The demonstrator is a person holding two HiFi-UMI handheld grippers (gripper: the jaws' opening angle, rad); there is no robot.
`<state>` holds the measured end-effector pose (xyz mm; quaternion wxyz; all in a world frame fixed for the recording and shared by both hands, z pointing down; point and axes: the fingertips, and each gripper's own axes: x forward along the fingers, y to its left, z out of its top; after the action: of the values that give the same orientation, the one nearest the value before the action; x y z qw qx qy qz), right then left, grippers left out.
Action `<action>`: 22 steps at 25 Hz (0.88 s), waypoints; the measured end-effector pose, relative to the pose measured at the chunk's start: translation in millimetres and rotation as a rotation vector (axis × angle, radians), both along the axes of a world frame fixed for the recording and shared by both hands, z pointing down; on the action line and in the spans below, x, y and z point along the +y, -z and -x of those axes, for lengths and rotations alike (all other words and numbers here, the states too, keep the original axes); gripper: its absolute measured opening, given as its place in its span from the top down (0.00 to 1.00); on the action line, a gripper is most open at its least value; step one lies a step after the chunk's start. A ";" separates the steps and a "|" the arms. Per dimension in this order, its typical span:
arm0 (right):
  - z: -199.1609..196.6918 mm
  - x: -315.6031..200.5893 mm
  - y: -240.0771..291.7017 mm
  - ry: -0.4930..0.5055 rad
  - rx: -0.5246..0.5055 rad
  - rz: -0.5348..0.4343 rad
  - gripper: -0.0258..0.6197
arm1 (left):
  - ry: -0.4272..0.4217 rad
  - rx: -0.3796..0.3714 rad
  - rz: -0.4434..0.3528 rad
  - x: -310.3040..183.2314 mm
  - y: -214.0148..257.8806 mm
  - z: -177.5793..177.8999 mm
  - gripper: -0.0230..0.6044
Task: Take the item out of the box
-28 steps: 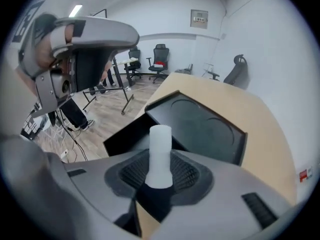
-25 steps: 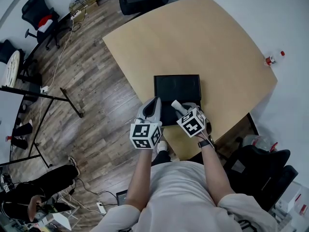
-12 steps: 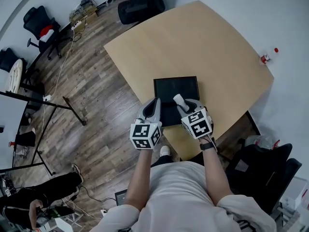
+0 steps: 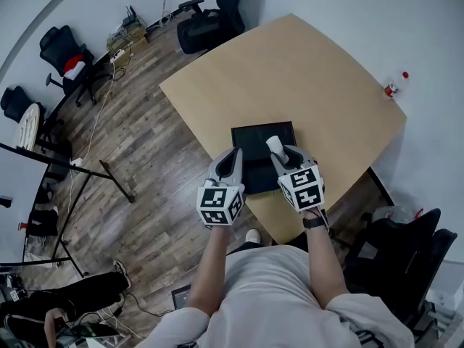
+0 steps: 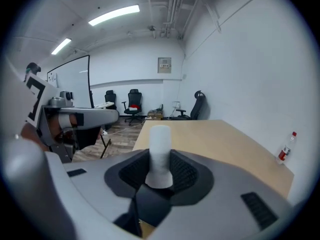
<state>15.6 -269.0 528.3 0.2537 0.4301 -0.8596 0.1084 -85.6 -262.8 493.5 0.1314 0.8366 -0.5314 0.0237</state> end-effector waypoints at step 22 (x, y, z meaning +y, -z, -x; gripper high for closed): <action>-42.4 19.6 123.0 -0.188 -0.163 -0.314 0.76 | -0.015 -0.015 -0.173 14.9 85.4 -7.3 0.95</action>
<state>58.0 -249.4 405.2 0.1016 0.5325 -0.8397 0.0306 -78.3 -247.9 408.1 0.0547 0.8486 -0.5260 -0.0151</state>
